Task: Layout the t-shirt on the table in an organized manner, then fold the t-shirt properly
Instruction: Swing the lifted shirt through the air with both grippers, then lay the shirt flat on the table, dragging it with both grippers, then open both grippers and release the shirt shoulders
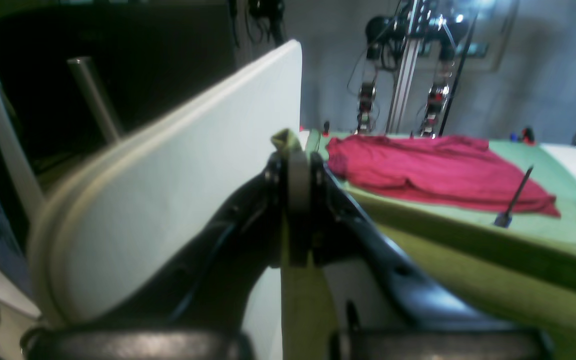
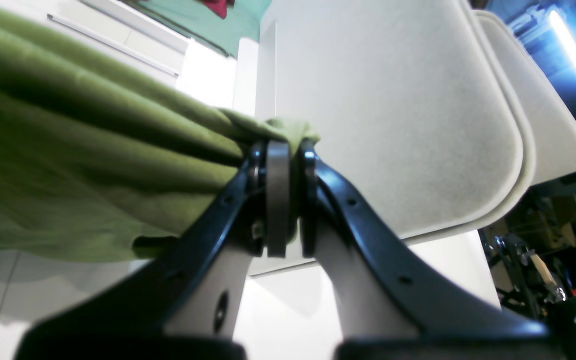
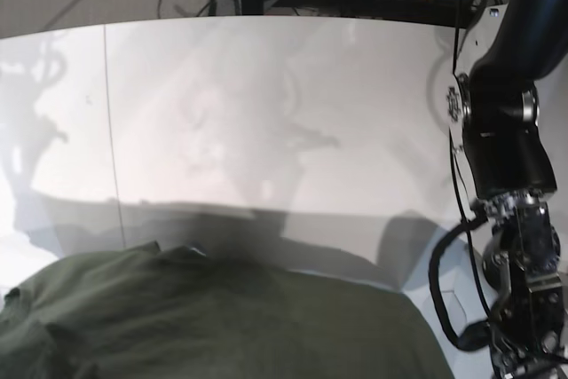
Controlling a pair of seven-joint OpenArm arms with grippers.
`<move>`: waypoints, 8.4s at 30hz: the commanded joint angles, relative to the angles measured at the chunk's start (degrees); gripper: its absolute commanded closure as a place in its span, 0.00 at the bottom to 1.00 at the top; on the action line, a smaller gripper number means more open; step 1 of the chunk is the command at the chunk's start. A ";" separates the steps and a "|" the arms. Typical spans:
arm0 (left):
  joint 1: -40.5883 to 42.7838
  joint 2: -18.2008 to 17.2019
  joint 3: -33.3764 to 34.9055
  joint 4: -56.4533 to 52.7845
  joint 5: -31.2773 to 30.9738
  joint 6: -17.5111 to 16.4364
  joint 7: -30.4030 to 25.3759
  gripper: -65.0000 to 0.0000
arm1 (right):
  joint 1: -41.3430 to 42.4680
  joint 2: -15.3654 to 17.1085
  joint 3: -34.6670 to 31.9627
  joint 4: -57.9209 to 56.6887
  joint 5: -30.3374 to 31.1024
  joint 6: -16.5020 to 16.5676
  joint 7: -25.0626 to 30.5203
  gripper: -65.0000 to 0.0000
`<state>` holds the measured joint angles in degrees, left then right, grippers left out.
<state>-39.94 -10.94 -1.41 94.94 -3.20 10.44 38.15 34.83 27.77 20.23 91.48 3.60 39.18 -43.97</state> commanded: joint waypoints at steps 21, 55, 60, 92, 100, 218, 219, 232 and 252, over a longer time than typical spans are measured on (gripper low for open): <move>6.76 -0.80 0.49 1.99 1.31 0.24 -1.80 1.00 | -10.52 1.02 0.83 1.75 -0.30 -1.16 -5.05 1.00; -12.32 -1.76 10.77 -19.55 1.40 0.07 -15.16 1.00 | 18.40 3.13 -3.04 -29.37 -0.30 -0.72 13.86 1.00; -16.54 -2.73 10.60 -17.18 1.14 0.07 -14.99 1.00 | 22.09 5.33 -9.02 -25.77 -0.30 -0.72 13.94 1.00; 35.06 -6.16 11.30 -12.08 1.49 0.07 -15.16 1.00 | -26.17 -9.26 7.77 -15.75 -0.30 -1.16 3.92 1.00; 37.79 -6.16 11.30 -20.34 1.49 0.07 -23.69 1.00 | -22.74 -9.26 7.33 -30.60 -0.30 -1.07 12.98 1.00; 49.39 -4.23 10.68 -18.41 18.72 0.24 -25.54 1.00 | -58.79 -23.77 9.62 4.56 -0.04 -0.72 -3.90 1.00; 49.57 -4.23 10.68 -18.41 18.72 0.24 -25.54 1.00 | -58.87 -23.68 9.62 4.56 -0.12 -0.72 -3.90 1.00; 56.25 -4.23 3.83 -9.79 18.19 0.24 -25.45 0.71 | -58.87 -23.51 9.62 4.56 -0.21 -0.72 -4.08 1.00; 45.00 -1.59 11.83 -23.77 7.91 0.16 -25.98 1.00 | -58.96 -23.51 9.71 4.56 -0.30 -0.72 -4.08 1.00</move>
<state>6.07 -12.62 10.39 70.08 4.25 10.52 13.91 -23.88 3.62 29.63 94.91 2.94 38.41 -48.27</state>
